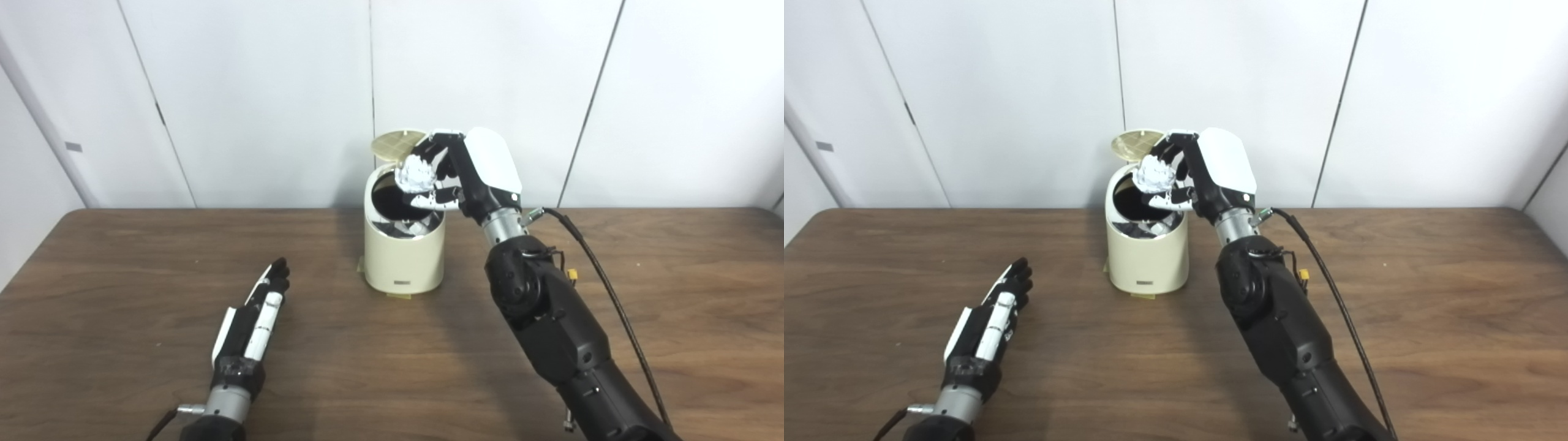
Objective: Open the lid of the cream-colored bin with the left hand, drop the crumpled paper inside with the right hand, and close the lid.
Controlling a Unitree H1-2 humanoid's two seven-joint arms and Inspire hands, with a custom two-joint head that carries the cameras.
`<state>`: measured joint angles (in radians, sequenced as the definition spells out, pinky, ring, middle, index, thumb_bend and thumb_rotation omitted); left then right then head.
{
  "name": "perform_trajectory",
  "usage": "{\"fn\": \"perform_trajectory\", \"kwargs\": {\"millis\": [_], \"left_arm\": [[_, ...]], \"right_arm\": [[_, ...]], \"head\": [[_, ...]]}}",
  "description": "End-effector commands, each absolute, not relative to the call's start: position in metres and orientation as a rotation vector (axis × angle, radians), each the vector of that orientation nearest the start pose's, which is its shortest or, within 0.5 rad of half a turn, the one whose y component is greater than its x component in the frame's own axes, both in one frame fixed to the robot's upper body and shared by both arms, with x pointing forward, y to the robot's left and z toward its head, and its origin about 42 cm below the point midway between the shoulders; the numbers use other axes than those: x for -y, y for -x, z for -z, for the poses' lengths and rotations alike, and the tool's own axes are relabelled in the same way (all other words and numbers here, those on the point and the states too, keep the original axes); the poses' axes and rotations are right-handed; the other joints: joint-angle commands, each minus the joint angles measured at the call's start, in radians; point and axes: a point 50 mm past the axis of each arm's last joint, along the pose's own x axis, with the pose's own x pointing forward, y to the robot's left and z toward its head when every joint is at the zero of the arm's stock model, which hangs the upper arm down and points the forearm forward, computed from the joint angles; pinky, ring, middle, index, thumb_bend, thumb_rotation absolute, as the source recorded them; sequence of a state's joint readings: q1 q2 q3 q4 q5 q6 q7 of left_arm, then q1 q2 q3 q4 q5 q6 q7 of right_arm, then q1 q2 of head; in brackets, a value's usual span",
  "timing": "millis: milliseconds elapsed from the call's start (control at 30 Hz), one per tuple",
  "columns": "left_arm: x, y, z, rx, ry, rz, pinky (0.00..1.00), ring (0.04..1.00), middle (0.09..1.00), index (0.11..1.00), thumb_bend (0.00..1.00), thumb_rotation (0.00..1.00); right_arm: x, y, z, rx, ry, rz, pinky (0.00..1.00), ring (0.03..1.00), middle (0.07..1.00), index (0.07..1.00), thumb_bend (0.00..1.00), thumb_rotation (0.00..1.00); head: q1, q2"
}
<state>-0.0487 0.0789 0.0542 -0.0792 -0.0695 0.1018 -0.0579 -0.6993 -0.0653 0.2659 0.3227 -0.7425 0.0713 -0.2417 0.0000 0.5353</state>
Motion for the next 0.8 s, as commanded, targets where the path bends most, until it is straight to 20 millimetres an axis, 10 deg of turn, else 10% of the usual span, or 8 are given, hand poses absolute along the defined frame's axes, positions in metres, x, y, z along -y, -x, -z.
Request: {"fn": "perform_trajectory", "kwargs": {"millis": [0,767], "left_arm": [[-0.237,-0.3,-0.129,0.033,-0.01,0.042,0.99,0.979,0.969,1.0,0.58,0.82],[-0.236,-0.297,-0.133,0.027,-0.022,0.037,0.98,0.984,0.977,1.0,0.59,0.82]], "right_arm": [[0.099,-0.468,-0.298,0.637,0.852,0.05,0.32,0.385,0.51,0.523,0.5,0.0],[0.085,-0.466,-0.28,0.578,0.86,-0.016,0.32,0.392,0.507,0.521,0.5,0.0]], "head": [[0.001,0.003],[-0.002,0.028]]}}
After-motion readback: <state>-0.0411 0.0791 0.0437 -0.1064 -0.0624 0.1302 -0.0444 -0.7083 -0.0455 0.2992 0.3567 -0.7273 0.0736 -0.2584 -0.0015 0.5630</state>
